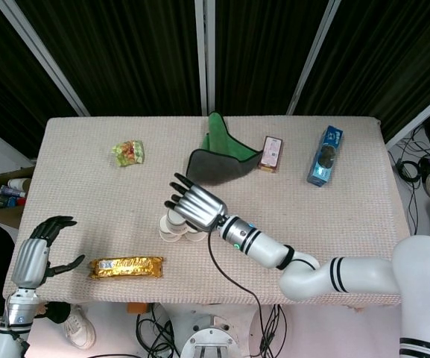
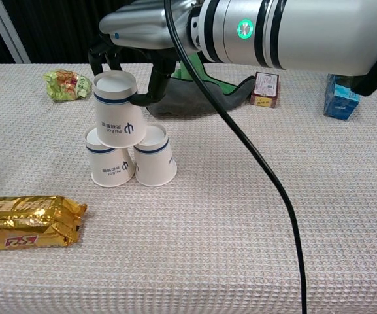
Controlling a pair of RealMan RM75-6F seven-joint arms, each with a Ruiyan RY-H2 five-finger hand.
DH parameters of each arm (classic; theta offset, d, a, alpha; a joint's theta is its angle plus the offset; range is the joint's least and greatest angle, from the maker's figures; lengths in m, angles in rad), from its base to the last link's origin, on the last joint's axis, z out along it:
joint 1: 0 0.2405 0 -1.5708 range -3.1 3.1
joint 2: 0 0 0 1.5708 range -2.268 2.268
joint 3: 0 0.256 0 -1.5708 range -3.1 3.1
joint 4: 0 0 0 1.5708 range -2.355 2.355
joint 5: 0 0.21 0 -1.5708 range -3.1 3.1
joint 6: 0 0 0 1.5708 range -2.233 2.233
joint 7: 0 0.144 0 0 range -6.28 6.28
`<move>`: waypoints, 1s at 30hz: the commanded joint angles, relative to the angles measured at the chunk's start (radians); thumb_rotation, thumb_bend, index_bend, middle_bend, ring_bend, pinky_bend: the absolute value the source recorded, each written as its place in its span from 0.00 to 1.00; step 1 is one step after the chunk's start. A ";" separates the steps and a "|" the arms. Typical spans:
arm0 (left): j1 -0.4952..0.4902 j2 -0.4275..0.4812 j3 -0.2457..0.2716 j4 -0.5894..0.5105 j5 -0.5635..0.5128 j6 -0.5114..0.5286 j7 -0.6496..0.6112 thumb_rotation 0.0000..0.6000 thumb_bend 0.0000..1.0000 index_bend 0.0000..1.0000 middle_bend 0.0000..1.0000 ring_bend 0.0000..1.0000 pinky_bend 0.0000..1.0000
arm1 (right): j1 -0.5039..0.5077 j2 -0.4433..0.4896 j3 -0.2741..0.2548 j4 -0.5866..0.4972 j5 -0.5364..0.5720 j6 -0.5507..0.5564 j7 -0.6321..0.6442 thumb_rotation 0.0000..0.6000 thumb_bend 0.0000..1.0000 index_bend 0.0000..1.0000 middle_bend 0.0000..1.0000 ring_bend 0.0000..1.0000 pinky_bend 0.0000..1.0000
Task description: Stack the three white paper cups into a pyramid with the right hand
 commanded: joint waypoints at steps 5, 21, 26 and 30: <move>0.004 -0.001 0.000 0.005 -0.002 0.004 -0.005 1.00 0.15 0.27 0.23 0.17 0.21 | 0.004 0.003 -0.007 -0.006 0.003 0.007 -0.002 1.00 0.35 0.30 0.31 0.08 0.07; 0.002 -0.007 -0.002 0.016 0.001 0.004 -0.015 1.00 0.15 0.27 0.23 0.17 0.21 | 0.014 0.011 -0.020 -0.025 0.012 0.020 -0.013 1.00 0.35 0.22 0.28 0.08 0.07; 0.002 -0.006 -0.001 0.016 0.002 0.005 -0.013 1.00 0.15 0.27 0.23 0.17 0.21 | 0.017 0.012 -0.024 -0.027 0.017 0.024 -0.017 1.00 0.35 0.21 0.28 0.08 0.07; 0.003 -0.005 -0.001 0.015 0.002 0.006 -0.012 1.00 0.15 0.27 0.23 0.17 0.21 | 0.008 0.033 -0.026 -0.054 0.007 0.047 -0.024 1.00 0.35 0.15 0.23 0.08 0.06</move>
